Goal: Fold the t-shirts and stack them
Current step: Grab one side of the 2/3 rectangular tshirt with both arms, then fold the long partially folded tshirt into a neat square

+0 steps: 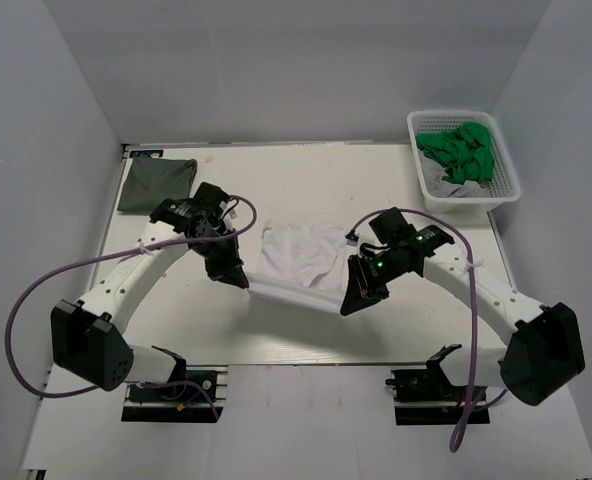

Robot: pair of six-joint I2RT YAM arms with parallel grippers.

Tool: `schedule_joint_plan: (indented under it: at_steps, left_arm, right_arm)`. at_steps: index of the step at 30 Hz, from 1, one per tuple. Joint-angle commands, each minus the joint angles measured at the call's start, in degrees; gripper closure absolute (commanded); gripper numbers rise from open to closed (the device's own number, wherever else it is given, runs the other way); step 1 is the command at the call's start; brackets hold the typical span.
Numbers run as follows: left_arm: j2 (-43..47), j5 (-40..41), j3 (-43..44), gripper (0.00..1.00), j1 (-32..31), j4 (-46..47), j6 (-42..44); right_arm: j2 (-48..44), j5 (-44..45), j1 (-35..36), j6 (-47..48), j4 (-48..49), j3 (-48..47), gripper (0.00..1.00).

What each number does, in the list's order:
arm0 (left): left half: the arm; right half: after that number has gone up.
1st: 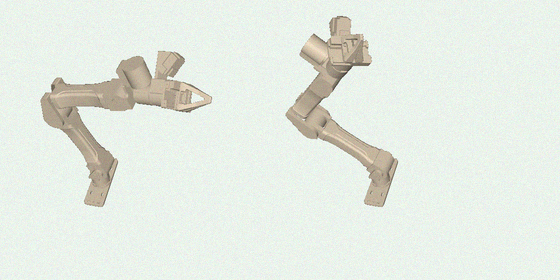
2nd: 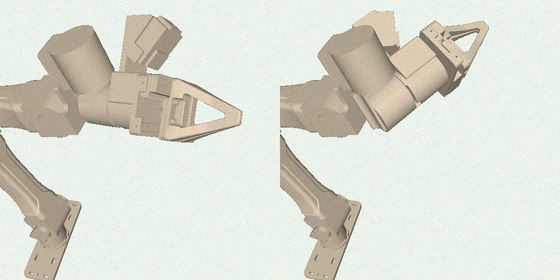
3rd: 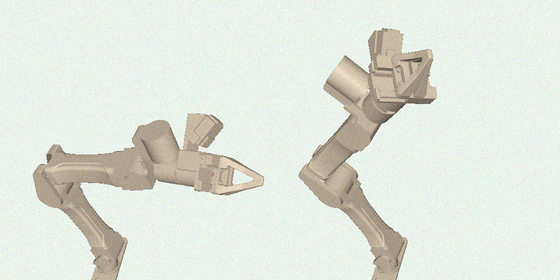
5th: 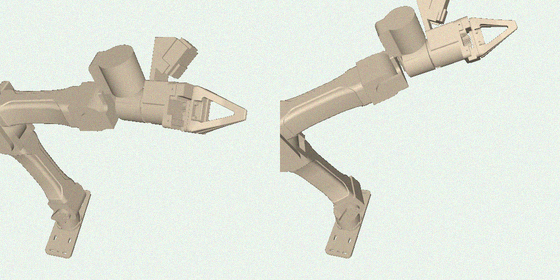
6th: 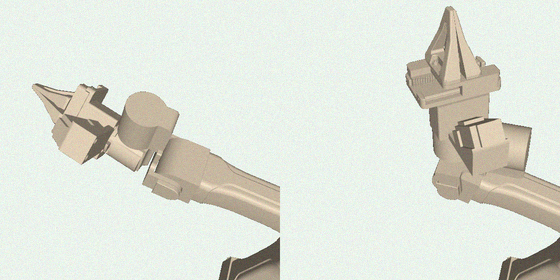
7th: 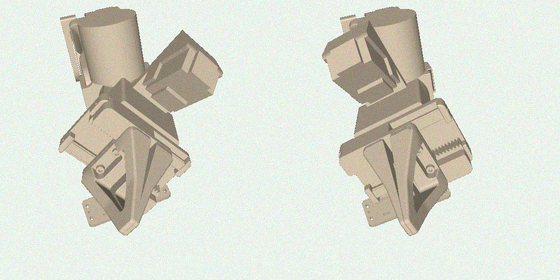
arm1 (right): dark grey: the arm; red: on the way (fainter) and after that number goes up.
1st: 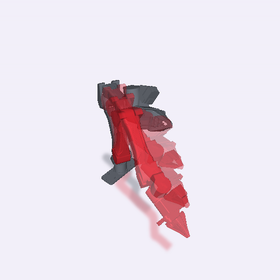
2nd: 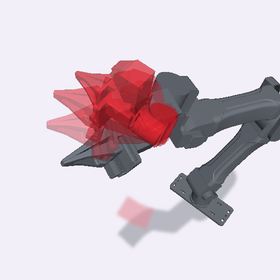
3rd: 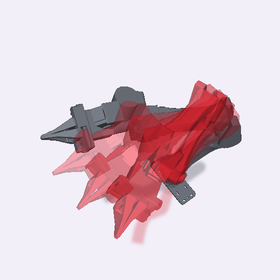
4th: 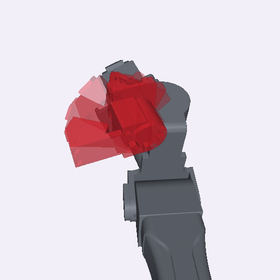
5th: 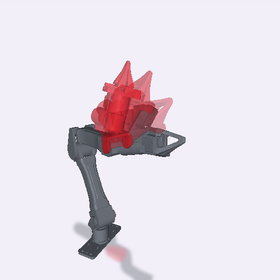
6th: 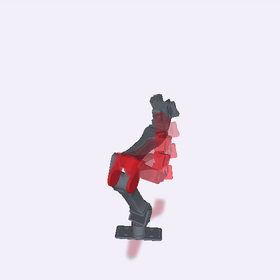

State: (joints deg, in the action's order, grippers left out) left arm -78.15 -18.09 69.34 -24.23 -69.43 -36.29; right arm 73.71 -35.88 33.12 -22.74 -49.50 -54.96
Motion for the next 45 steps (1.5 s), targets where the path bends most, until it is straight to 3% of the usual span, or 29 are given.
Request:
schedule_joint_plan:
  at_steps: [1,8,14,24,42,45]
  left_arm:
    - [2.3,2.97,1.76,1.0,0.5,-5.2,0.09]
    - [-0.86,5.51,8.0,1.0,0.5,-1.68,0.08]
    - [-2.7,7.36,9.32,1.0,1.64,6.84,-1.06]
    - [-12.28,12.46,13.79,1.0,1.64,16.07,-3.17]
    - [-39.09,14.92,36.2,1.0,3.93,15.9,-3.7]
    - [-42.77,14.4,38.93,0.93,4.45,19.58,-3.7]
  right_arm:
    - [-3.84,-5.43,-0.43,-0.63,-6.67,-0.33,1.0]
    - [-1.82,-8.07,-1.92,0.86,-4.56,-2.86,1.0]
    - [2.92,-12.36,-4.47,3.66,-3.34,-4.72,1.0]
    - [11.79,-21.77,-9.83,6.48,3.16,-8.14,1.0]
    - [28.94,-20.2,-19.41,4.91,14.06,-14.82,1.0]
    - [33.41,-18.79,-20.9,4.37,16.89,-18.5,1.0]
